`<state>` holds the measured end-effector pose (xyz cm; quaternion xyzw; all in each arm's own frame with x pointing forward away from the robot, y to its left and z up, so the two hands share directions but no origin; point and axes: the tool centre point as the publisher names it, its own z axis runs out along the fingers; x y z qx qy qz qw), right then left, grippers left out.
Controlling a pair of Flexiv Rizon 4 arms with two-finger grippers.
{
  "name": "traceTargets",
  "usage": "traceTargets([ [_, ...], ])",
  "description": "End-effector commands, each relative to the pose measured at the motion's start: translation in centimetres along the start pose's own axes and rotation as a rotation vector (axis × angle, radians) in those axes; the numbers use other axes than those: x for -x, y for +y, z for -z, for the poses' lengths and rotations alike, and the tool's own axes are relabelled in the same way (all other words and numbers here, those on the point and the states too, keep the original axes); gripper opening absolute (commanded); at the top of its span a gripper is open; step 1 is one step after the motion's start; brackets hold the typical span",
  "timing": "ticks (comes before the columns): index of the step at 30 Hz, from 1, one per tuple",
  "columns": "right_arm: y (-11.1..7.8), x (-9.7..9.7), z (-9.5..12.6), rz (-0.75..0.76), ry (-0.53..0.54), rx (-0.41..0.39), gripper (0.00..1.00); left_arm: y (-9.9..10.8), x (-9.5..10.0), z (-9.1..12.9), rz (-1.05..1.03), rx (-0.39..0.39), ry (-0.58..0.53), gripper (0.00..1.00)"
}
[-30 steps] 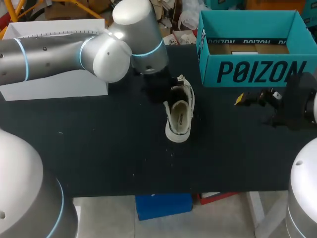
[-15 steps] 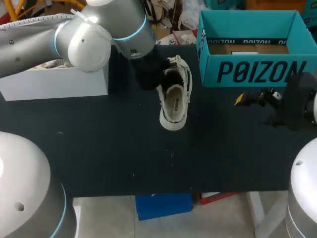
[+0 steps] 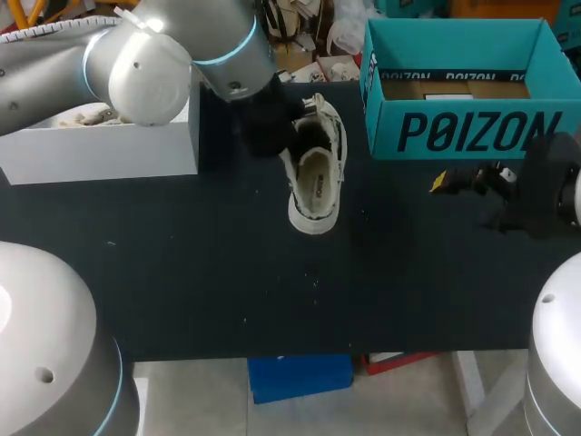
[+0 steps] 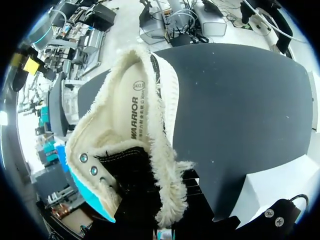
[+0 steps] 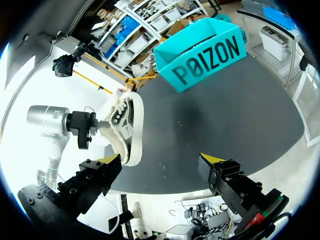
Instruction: Take the shoe out of the shoebox, open the shoe tongue, remove and reinsert the insole, then place the shoe into the shoebox
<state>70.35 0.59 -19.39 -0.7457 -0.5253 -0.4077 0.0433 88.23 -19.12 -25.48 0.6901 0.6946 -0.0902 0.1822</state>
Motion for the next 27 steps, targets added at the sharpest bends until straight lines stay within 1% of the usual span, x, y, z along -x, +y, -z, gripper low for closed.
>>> traceTargets([
  [1,0.0,-0.1,0.0,0.000,-0.001,-0.002,1.00,3.1,0.2,0.8,0.219,0.004,-0.001,0.00],
  [2,0.0,-0.1,0.0,0.000,-0.001,-0.002,1.00,4.1,0.2,1.0,0.302,0.023,-0.010,0.00],
  [4,0.0,-0.1,0.0,0.000,-0.001,-0.002,1.00,5.8,0.0,1.7,0.444,0.027,-0.022,0.00],
  [8,0.0,-0.1,0.0,0.000,-0.001,-0.002,1.00,9.3,-1.1,2.8,0.748,0.072,-0.025,0.00],
  [12,0.0,-0.1,0.0,0.000,-0.001,-0.002,1.00,12.4,-3.0,3.8,0.996,0.135,-0.034,0.00],
  [13,0.0,-0.1,0.0,0.000,-0.001,-0.002,1.00,13.0,-3.5,4.0,1.055,0.174,-0.034,0.00],
  [15,0.0,-0.1,0.0,0.000,-0.001,-0.002,1.00,14.2,-4.7,4.4,1.161,0.194,-0.038,0.00],
  [17,0.0,-0.1,0.0,0.000,-0.001,-0.002,1.00,15.4,-6.0,4.9,1.243,0.249,-0.047,0.00],
  [18,0.0,-0.1,0.0,0.000,-0.001,-0.002,1.00,15.8,-6.6,5.1,1.270,0.259,-0.049,0.00],
  [20,0.0,-0.1,0.0,0.000,-0.001,-0.002,1.00,16.1,-7.2,5.6,1.284,0.249,-0.073,0.00],
  [27,0.0,-0.1,0.0,0.000,-0.001,-0.002,1.00,16.1,-7.2,5.6,1.284,0.249,-0.073,0.00],
])
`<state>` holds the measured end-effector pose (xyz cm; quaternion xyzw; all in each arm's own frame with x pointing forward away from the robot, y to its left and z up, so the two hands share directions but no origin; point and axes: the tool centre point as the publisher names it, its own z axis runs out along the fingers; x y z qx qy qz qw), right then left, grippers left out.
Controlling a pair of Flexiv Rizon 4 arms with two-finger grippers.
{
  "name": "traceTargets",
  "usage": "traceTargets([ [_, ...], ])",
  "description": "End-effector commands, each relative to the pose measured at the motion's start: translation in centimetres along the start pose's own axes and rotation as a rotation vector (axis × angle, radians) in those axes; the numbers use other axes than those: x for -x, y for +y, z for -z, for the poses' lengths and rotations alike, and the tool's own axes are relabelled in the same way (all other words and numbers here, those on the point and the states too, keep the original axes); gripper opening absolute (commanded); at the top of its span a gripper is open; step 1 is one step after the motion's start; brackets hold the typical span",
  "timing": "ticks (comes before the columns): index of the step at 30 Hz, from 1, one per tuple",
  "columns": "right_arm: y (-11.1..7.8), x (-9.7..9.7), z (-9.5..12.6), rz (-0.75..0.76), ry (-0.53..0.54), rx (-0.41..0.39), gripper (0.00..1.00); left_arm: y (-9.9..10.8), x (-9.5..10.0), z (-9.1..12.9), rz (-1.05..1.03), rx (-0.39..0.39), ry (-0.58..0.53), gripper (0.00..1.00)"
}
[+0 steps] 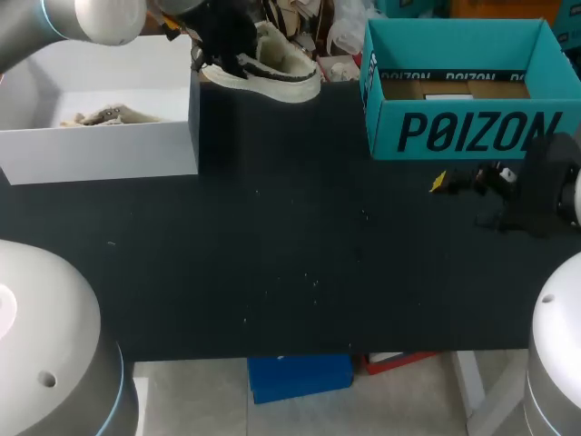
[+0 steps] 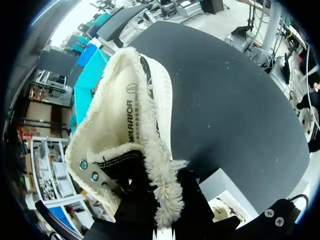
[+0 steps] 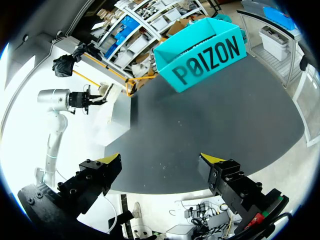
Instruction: Take the shoe out of the shoebox, open the shoe tongue, remove and reinsert the insole, then place the shoe into the shoebox
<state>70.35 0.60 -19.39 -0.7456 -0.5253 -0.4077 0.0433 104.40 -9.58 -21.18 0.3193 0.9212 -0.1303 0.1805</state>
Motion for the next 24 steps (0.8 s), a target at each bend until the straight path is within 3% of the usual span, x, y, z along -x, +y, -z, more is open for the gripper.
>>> traceTargets([
  [1,0.0,-0.1,0.0,0.000,-0.001,-0.002,1.00,-0.7,-0.4,0.2,0.415,0.111,-0.059,0.00],
  [7,0.0,-0.1,0.0,0.000,-0.001,-0.002,1.00,-0.7,-0.4,0.2,0.415,0.111,-0.059,0.00],
  [15,0.0,-0.1,0.0,0.000,-0.001,-0.002,1.00,5.9,0.8,0.2,0.690,0.237,-0.066,0.00],
  [24,0.0,-0.1,0.0,0.000,-0.001,-0.002,1.00,10.7,-1.3,2.0,0.642,0.263,-0.034,0.00],
])
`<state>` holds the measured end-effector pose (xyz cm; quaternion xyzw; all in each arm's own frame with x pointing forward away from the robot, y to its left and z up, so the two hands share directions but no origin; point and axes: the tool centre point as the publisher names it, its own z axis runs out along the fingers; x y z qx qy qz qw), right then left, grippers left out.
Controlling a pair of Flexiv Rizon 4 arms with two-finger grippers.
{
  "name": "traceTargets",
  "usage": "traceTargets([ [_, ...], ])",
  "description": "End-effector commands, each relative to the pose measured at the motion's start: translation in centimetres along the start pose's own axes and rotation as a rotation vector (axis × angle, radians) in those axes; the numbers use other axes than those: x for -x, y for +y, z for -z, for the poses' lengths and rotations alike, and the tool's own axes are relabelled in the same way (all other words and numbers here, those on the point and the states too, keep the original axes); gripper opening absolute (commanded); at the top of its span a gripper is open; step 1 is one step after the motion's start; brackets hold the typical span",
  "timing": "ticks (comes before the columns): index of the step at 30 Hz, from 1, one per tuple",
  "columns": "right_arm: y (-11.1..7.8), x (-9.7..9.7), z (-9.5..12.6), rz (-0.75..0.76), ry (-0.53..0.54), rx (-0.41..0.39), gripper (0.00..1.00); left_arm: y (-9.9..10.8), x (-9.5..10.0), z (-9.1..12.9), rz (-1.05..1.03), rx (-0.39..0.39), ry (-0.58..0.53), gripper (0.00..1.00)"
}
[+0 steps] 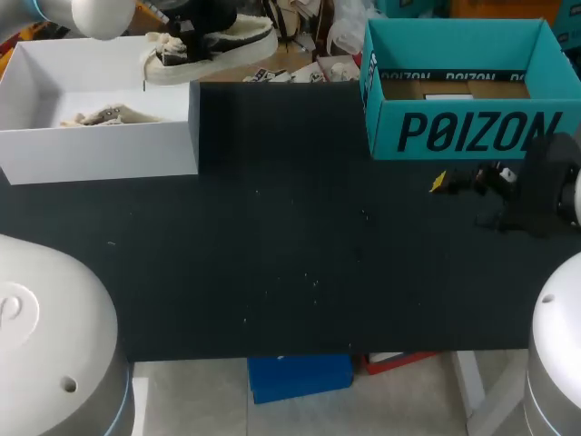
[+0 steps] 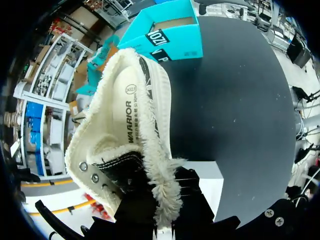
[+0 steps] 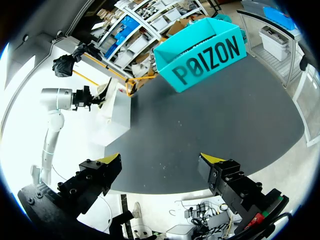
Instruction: Take the shoe out of the shoebox, open the shoe tongue, remove and reinsert the insole, then place the shoe into the shoebox
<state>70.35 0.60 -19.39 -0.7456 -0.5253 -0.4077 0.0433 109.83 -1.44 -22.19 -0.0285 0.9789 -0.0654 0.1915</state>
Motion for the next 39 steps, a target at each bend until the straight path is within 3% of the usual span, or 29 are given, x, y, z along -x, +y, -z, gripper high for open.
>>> traceTargets([
  [1,0.0,-0.1,0.0,0.000,-0.001,-0.001,1.00,1.7,0.5,1.1,-0.038,-0.001,0.011,0.00],
  [9,0.0,-0.1,0.0,0.000,-0.001,-0.001,1.00,5.0,0.2,1.7,-0.116,0.005,0.002,0.00],
  [30,0.0,-0.1,0.0,0.000,-0.001,-0.001,1.00,5.3,0.5,1.1,-0.103,-0.001,-0.017,0.00],
  [36,0.0,-0.1,0.0,0.000,-0.001,-0.001,1.00,8.1,1.4,1.0,-0.093,0.052,-0.043,0.00],
  [39,0.0,-0.1,0.0,0.000,-0.001,-0.001,1.00,10.4,1.6,0.8,-0.080,0.098,-0.046,0.00],
])
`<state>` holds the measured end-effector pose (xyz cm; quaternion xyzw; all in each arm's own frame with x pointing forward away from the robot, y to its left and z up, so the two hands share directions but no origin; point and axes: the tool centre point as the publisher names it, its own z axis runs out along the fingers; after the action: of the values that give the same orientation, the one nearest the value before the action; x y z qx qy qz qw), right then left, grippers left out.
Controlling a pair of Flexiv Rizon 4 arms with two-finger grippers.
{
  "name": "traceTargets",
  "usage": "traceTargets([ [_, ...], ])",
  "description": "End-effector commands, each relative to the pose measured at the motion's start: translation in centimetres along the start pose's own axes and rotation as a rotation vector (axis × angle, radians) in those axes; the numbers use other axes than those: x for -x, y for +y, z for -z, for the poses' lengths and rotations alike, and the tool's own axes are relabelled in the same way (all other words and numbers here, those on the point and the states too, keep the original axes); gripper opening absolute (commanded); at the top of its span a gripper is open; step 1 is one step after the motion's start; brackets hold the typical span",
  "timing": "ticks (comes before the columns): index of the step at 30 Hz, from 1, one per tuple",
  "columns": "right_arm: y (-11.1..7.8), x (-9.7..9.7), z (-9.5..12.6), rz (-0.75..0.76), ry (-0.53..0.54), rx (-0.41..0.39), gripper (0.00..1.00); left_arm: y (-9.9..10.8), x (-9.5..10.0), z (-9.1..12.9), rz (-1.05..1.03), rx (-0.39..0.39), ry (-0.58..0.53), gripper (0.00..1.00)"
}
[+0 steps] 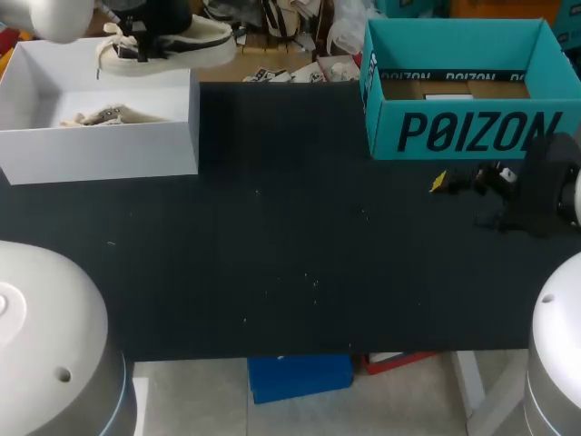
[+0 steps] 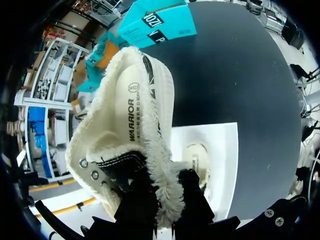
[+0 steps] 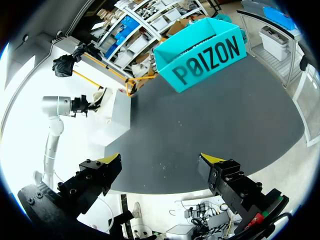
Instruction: Take the shoe out of the shoebox, open the shoe tongue, remove and reinsert the insole, then place the shoe into the shoebox
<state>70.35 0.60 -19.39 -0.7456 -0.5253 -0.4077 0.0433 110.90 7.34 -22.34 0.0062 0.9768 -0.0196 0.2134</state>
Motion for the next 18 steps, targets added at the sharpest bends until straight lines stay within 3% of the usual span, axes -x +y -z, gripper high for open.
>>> traceTargets([
  [1,0.0,-0.1,0.0,0.000,-0.001,-0.002,1.00,2.5,-0.3,-0.1,0.010,0.040,-0.002,0.00],
  [7,0.0,-0.1,0.0,0.000,-0.001,-0.002,1.00,6.5,0.1,-1.0,0.047,0.103,0.001,0.00],
  [18,0.0,-0.1,0.0,0.000,-0.001,-0.002,1.00,10.6,1.1,-2.7,0.082,0.144,0.005,0.00],
])
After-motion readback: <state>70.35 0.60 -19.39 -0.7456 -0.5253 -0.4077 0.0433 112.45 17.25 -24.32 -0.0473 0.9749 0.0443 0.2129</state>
